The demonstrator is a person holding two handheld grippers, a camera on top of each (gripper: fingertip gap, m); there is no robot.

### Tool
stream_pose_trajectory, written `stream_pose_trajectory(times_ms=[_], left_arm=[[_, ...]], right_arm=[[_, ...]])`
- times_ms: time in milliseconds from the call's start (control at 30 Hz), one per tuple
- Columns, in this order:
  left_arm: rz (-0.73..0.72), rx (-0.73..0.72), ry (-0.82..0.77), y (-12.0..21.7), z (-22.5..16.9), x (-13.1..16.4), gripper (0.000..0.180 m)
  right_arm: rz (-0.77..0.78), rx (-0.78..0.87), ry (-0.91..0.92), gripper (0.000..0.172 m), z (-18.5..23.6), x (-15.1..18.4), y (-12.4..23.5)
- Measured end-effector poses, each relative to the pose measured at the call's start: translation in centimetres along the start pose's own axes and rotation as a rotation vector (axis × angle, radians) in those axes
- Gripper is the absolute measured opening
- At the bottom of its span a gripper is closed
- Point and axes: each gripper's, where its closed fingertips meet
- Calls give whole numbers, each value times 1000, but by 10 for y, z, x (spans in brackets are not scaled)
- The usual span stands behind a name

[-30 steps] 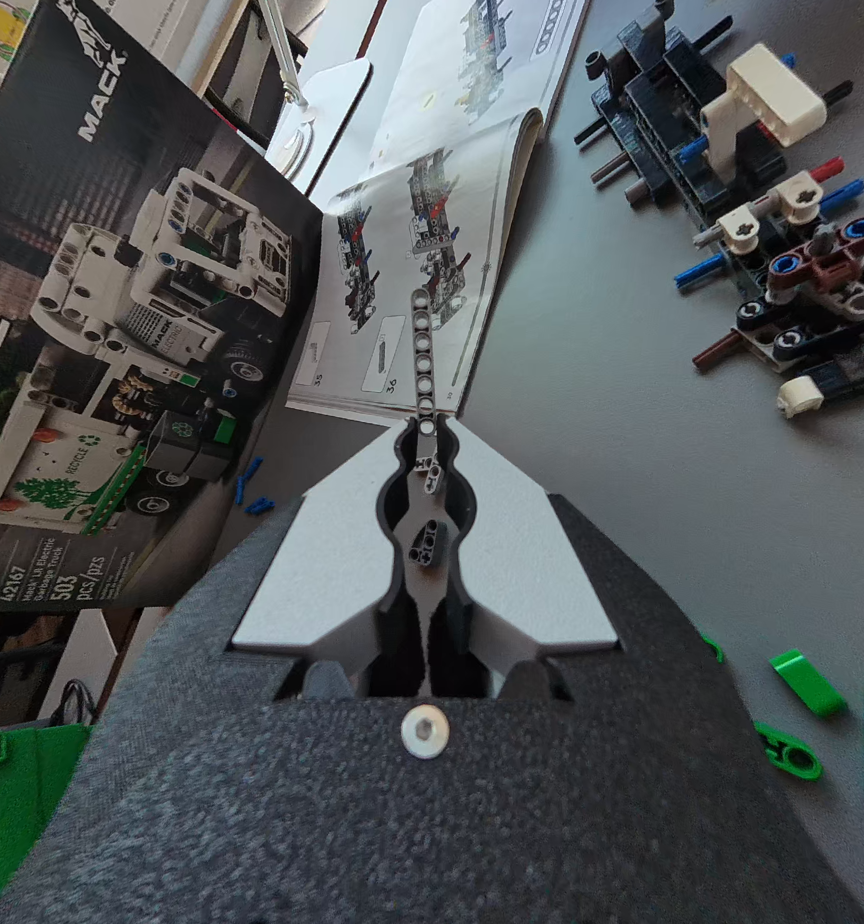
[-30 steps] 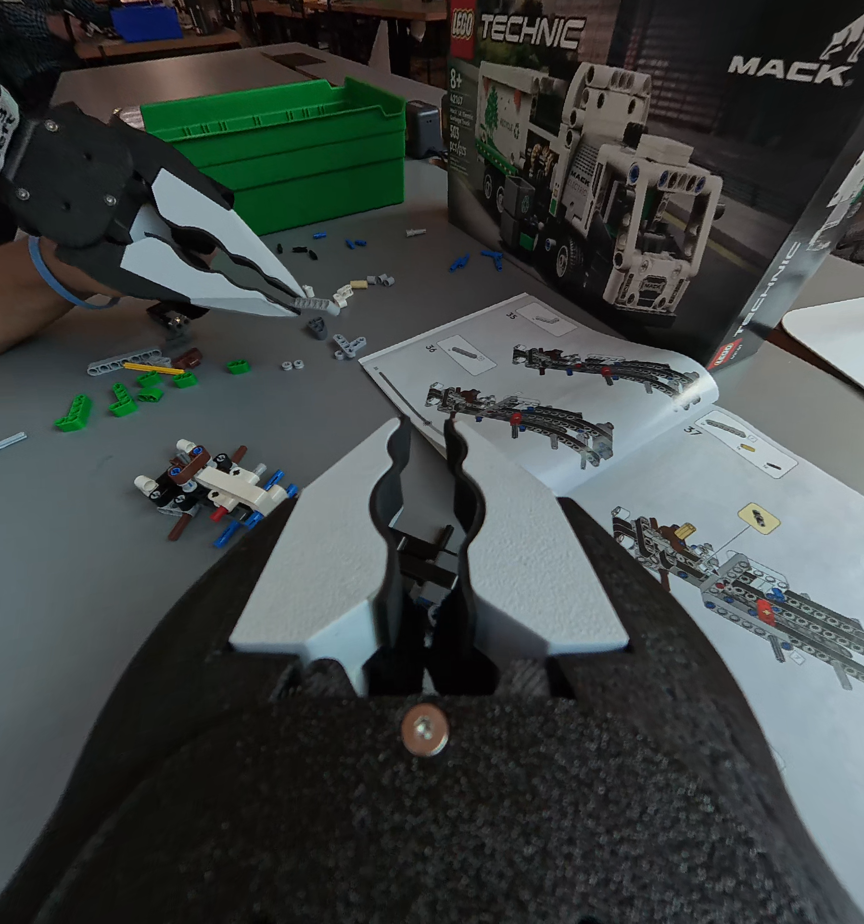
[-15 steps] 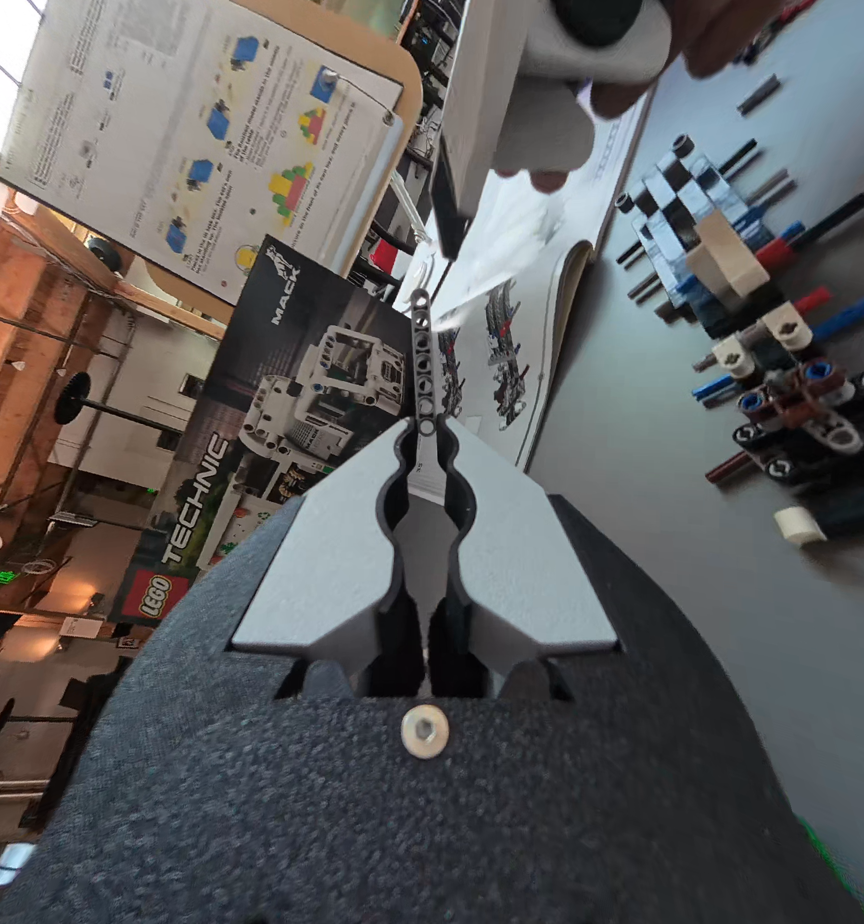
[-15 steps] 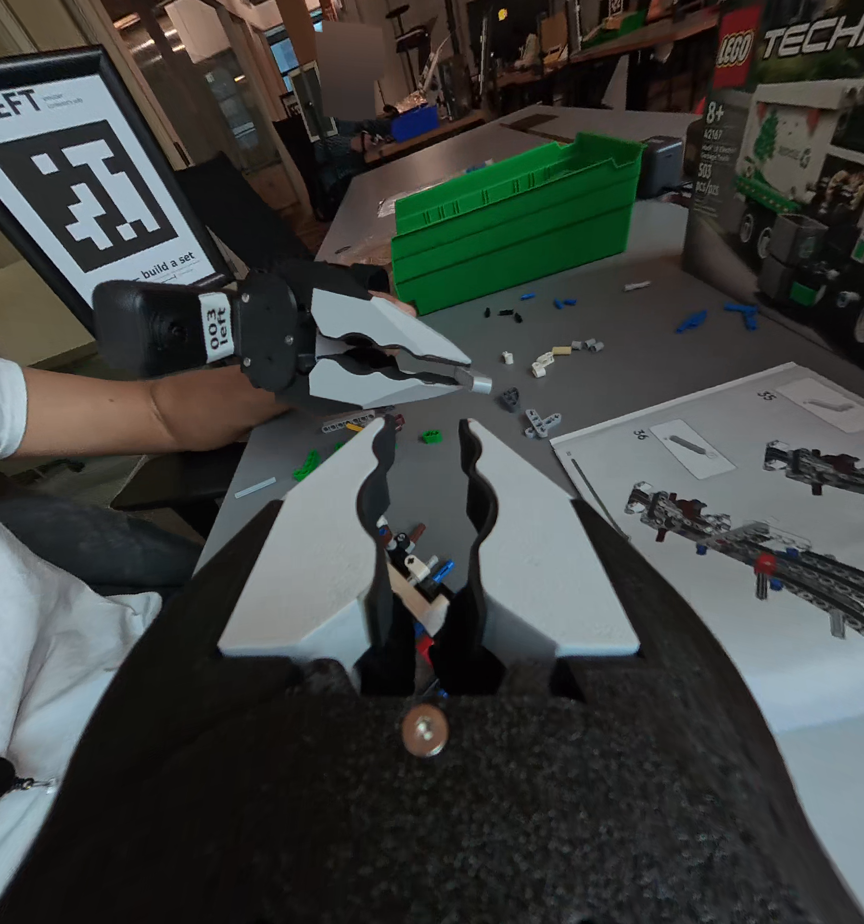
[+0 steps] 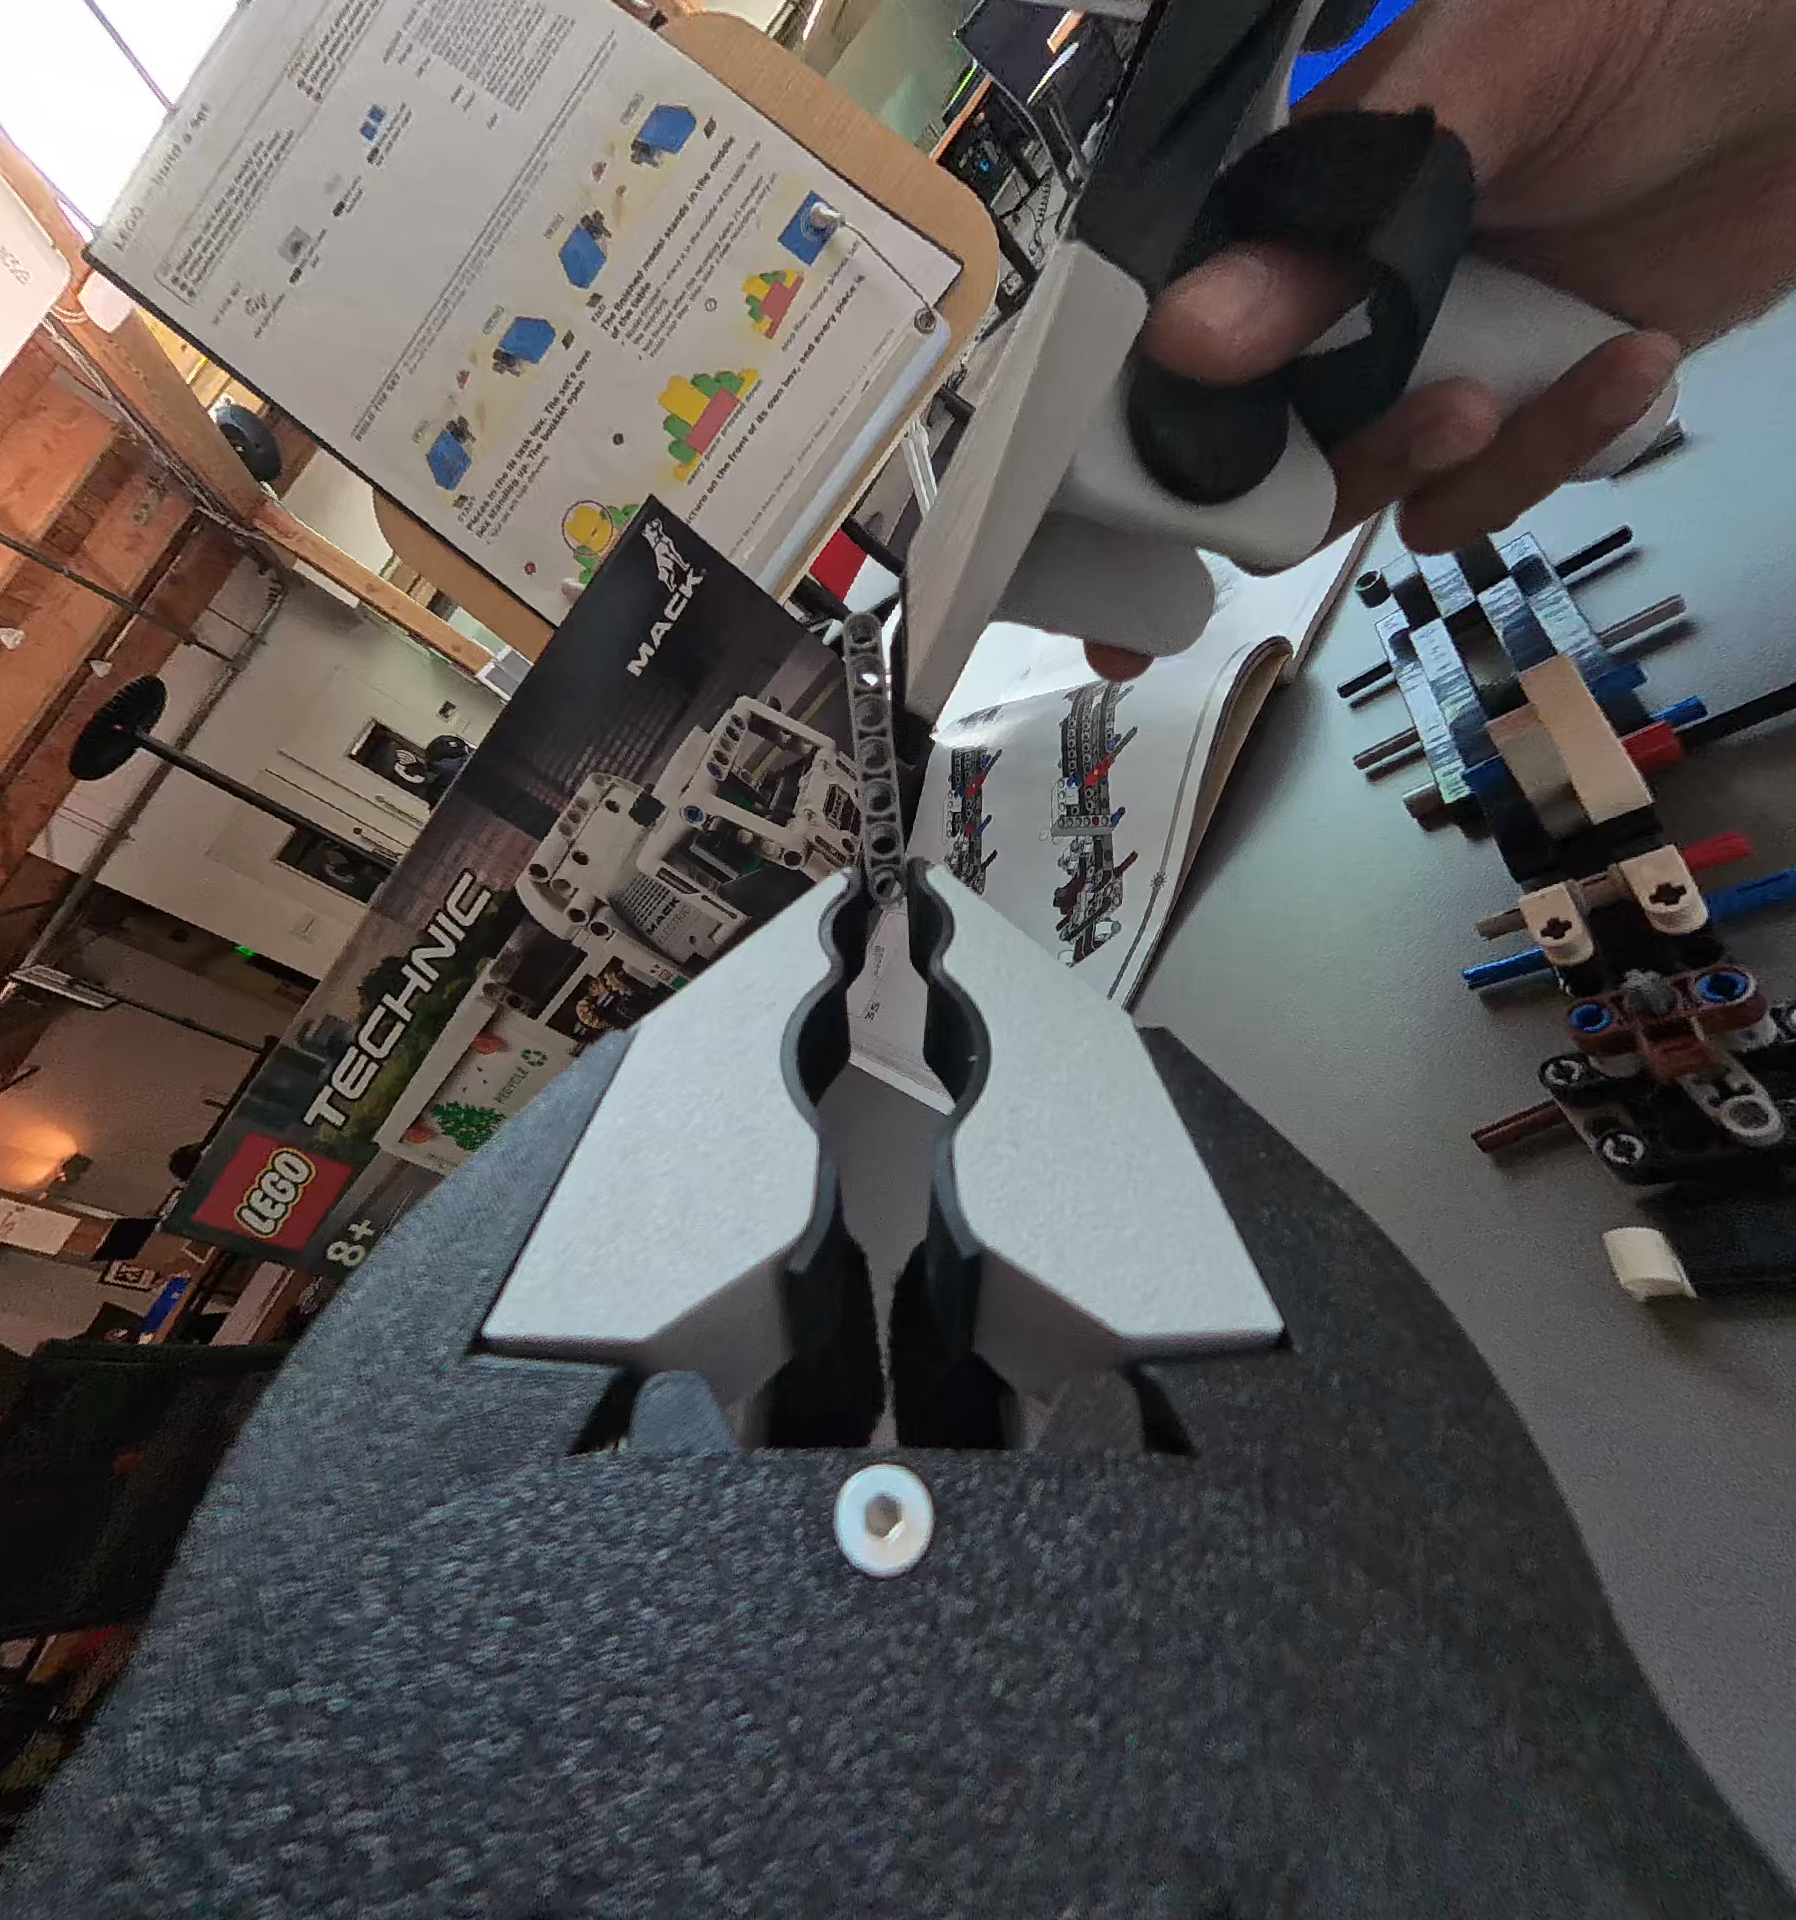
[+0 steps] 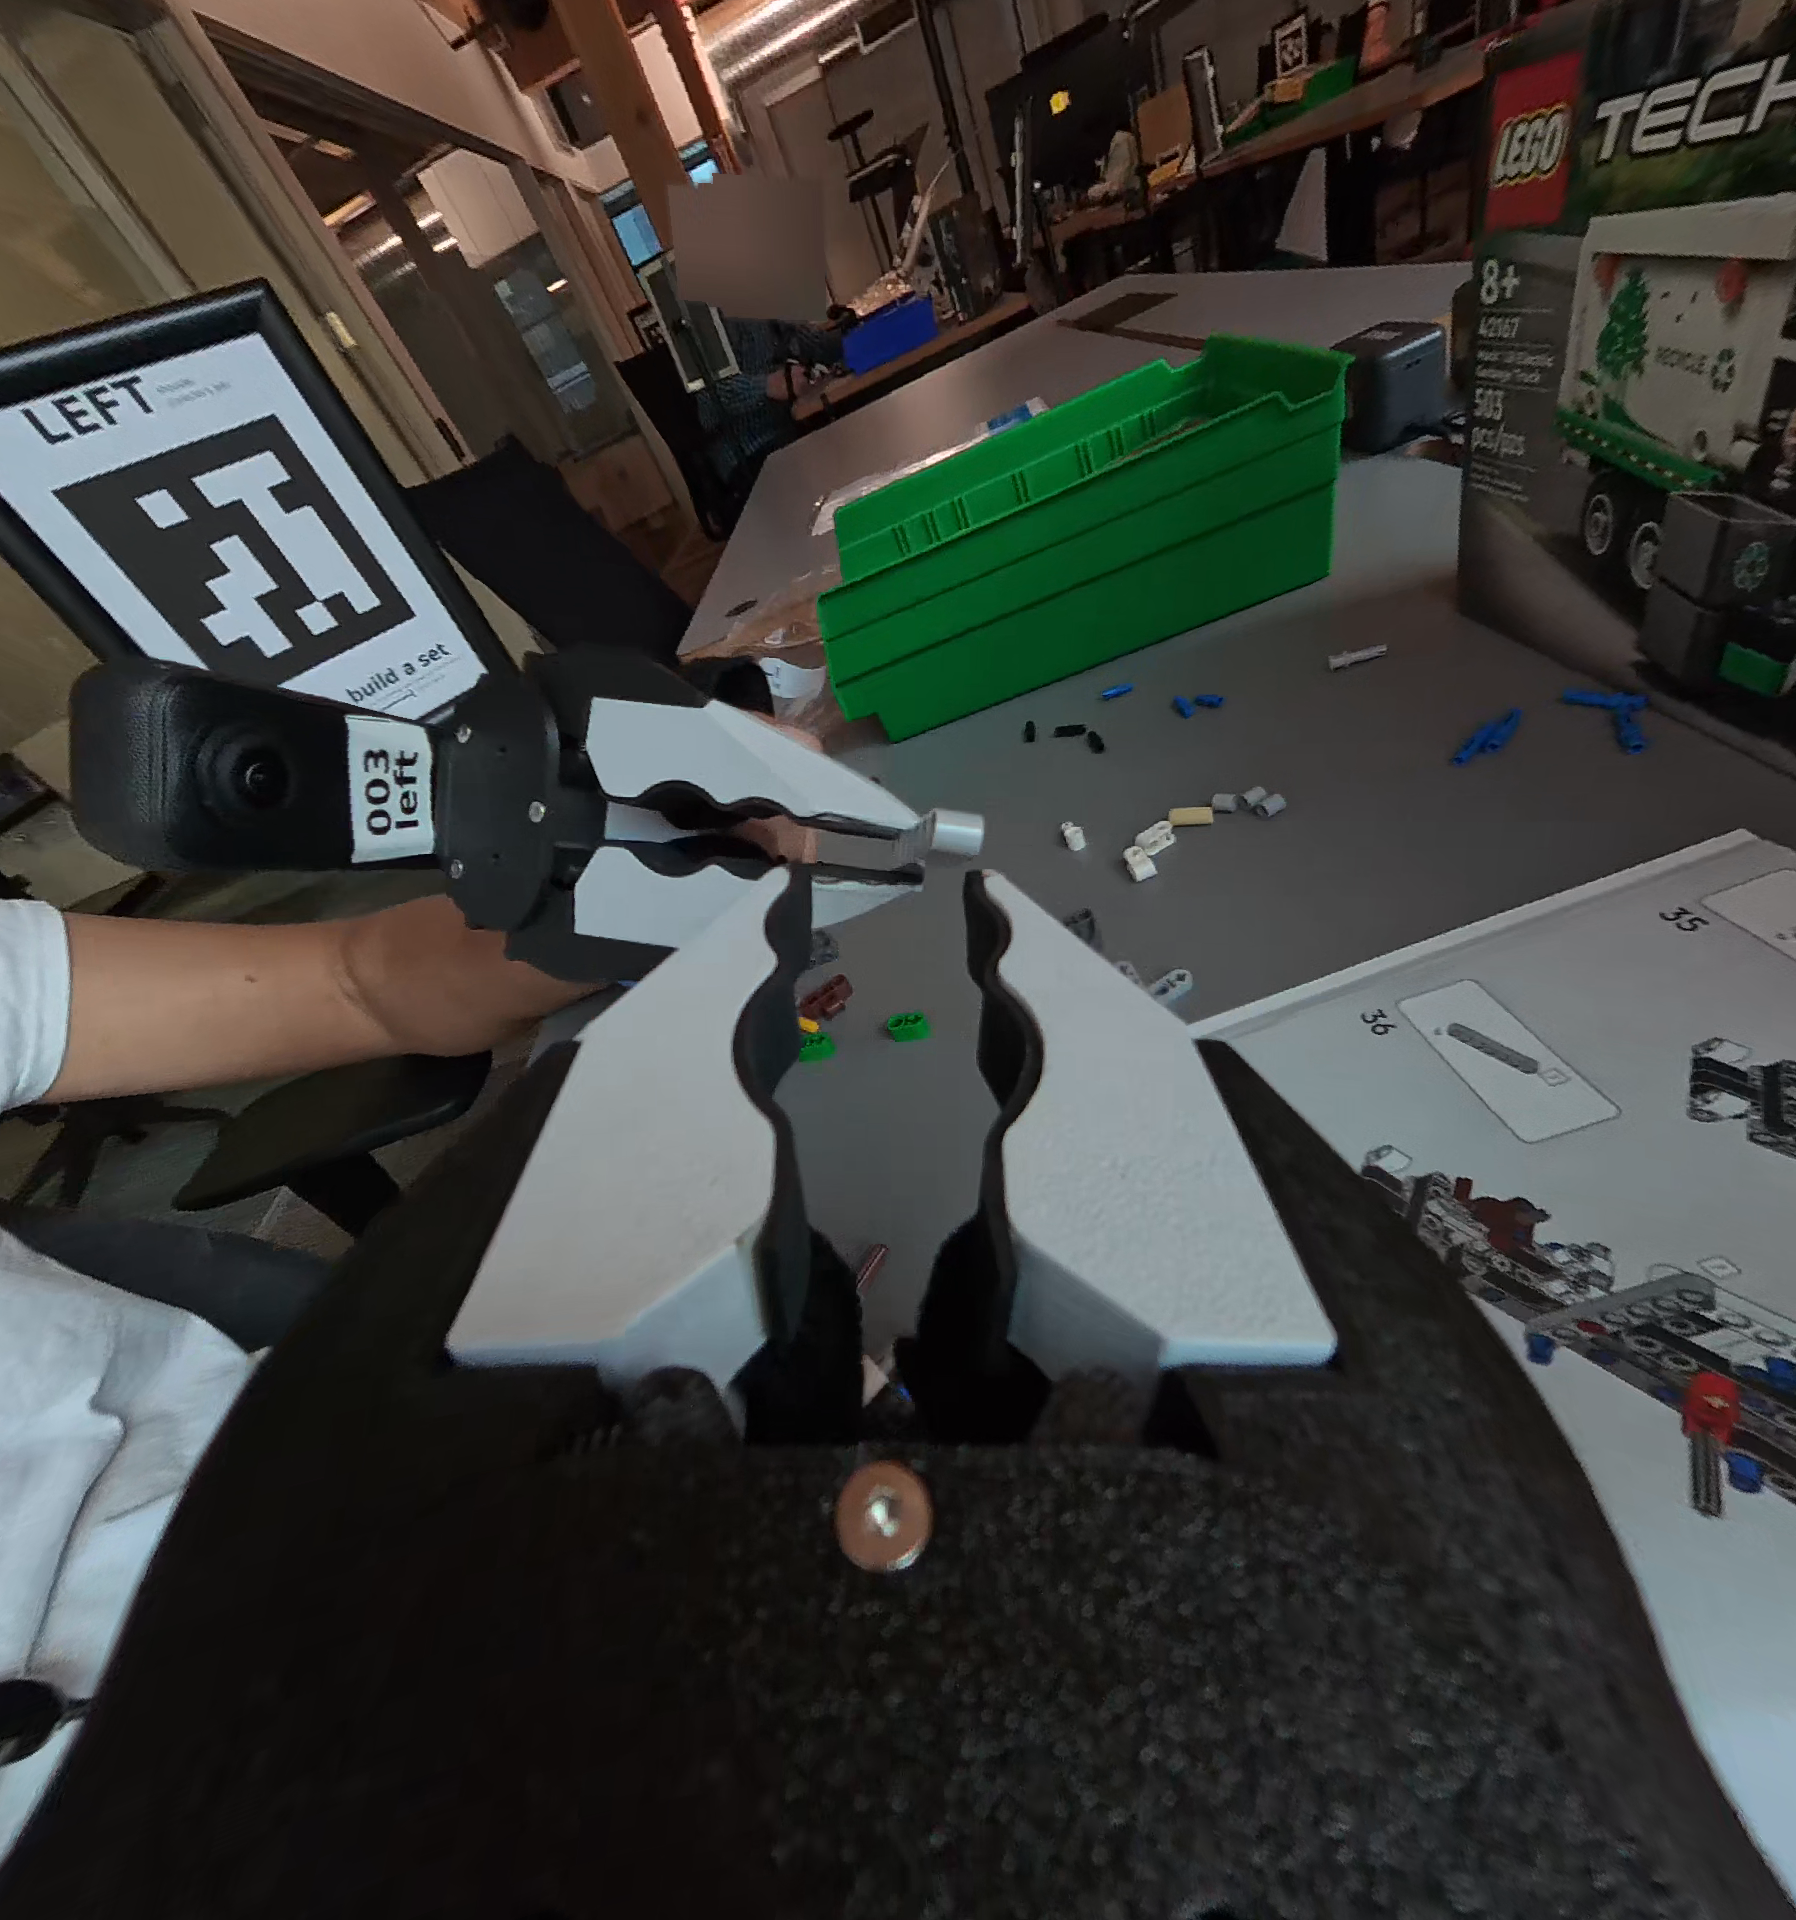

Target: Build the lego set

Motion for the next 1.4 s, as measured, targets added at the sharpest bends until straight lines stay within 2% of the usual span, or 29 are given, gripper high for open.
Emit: stream_pose_trajectory(times_ms=[133, 200, 333, 500, 600, 667, 733, 800, 900, 967, 1133, 1200, 1400], left_arm=[[-27, 21, -23, 2, -8, -5, 6], [-42, 25, -39, 3, -12, -9, 6], [-60, 36, -53, 3, -18, -15, 6], [-145, 96, -29, 7, -29, -29, 6], [-218, 216, 72, 17, -37, -42, 11], [-233, 339, 160, 23, -44, -47, 12], [-198, 591, 300, 32, -67, -48, 20], [-173, 766, 438, 39, -80, -49, 27], [-185, 840, 501, 40, -86, -49, 26], [-203, 867, 510, 36, -88, -53, 26], [-237, 995, 479, 27, -101, -74, 25], [-258, 1011, 469, 24, -104, -80, 8], [-260, 792, 525, -1, -88, -79, 6]], right_arm=[[-19, -12, -4, 18, 3, -1, 2], [-32, -19, -11, 8, 5, -2, 5], [-23, -13, 2, 7, 6, 2, 12], [77, -2, 105, 6, 15, 10, 23], [86, 52, 212, 7, 21, 4, 38], [87, 26, 265, 7, 32, 1, 55], [166, -91, 319, 6, 51, 17, 67], [321, -139, 378, 6, 55, 46, 70], [521, -126, 457, 6, 42, 82, 68], [577, -129, 444, 6, 37, 95, 66], [471, -150, 459, 6, 46, 86, 58], [378, -176, 464, 6, 54, 72, 58], [208, -129, 416, 6, 44, 47, 55]])
Point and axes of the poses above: each gripper's, where its closed fingertips meet, y back along the fingers, x out of its underside, z = x × y across the jaws, and after that the axes turned 12 degrees about -y, right-handed
